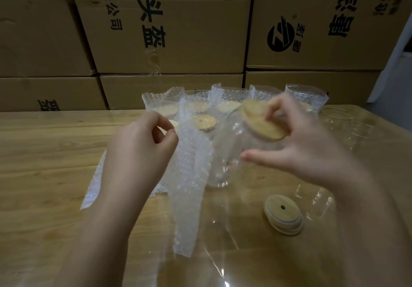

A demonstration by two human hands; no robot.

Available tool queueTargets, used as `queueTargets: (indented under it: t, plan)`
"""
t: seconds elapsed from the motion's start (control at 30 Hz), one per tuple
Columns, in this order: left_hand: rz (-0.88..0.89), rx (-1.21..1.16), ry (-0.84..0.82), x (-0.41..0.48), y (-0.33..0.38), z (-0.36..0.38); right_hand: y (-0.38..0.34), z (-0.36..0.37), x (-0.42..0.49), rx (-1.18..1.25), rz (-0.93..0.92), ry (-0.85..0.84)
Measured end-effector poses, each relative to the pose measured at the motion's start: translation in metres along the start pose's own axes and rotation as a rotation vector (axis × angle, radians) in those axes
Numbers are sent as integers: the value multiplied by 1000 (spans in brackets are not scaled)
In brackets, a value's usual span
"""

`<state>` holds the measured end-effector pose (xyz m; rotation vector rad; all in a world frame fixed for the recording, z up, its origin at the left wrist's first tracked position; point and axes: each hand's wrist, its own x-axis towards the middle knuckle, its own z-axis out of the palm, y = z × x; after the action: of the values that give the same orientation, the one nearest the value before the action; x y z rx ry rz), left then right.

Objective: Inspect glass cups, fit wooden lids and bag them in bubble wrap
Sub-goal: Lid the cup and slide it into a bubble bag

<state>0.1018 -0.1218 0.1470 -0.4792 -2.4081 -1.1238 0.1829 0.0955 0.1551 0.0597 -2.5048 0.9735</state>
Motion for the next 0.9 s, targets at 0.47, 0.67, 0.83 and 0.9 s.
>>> queueTargets:
  t: [0.47,0.67,0.83,0.9]
  plan:
    - [-27,-113,-28,3,-5,16,-14,-6,3,817,-3,313]
    - [-58,-171,-74,8,-14,10,-14,-7,0,661,-3,204]
    - [-92,-240,-79,9,-14,6,-14,-9,-3,477,-10,179]
    - [-114,-261,-115,8,-13,9,-16,-5,-3,444,-19,168]
